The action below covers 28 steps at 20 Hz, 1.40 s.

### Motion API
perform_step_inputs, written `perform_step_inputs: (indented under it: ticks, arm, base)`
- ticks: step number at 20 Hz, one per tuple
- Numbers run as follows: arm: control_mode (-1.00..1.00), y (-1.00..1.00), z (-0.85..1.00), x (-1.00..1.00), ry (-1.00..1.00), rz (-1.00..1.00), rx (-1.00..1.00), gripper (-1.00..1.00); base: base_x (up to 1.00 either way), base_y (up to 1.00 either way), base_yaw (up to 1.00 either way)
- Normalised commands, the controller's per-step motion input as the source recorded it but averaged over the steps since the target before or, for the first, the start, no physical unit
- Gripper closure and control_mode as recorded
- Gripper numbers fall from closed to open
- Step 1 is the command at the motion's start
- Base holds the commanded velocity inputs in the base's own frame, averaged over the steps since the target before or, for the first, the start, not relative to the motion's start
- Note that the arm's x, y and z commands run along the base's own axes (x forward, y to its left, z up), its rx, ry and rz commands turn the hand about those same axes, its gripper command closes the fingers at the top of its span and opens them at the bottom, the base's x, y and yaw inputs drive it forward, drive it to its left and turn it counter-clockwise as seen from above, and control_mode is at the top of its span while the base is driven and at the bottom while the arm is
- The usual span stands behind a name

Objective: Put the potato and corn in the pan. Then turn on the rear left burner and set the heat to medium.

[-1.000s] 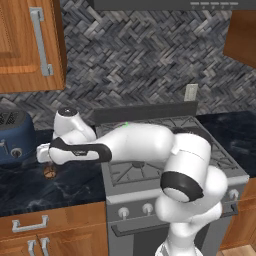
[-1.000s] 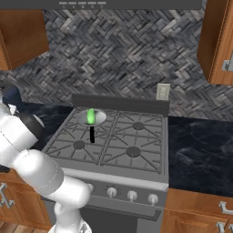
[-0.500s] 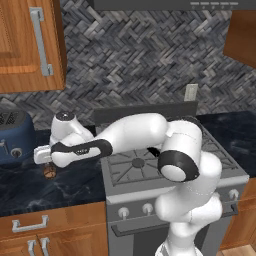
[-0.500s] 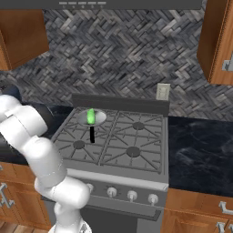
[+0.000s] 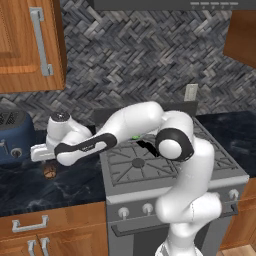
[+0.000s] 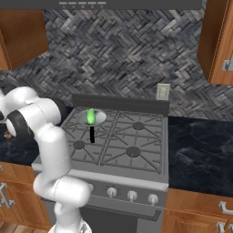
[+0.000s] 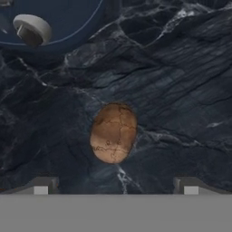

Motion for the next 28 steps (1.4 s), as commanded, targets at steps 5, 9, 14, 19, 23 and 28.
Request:
perform_step_inputs:
  ticks: [5,9,14,19,23,28]
  arm:
    - [-1.0,0.0,-0.1,0.03,0.0,-0.02,0.0,-1.0]
    - [-1.0,0.0,-0.39,0.0,0.0,-0.01,0.0,-1.0]
    - [-1.0,0.0,-0.49,0.01,0.0,-0.01,0.0,-1.0]
    - [-1.0,0.0,-0.42,0.1,0.0,0.0,0.0,-1.0]
    - [-1.0,0.0,-0.1,0.13,0.0,0.0,0.0,-1.0]
    - [-1.0,0.0,0.0,0.12,0.0,0.0,0.0,-1.0]
  base:
    - [0.0,0.0,0.0]
    - [0.0,0.0,0.0]
    - [0.0,0.0,0.0]
    - [0.0,0.0,0.0]
    - [0.0,0.0,0.0]
    - [0.0,0.0,0.0]
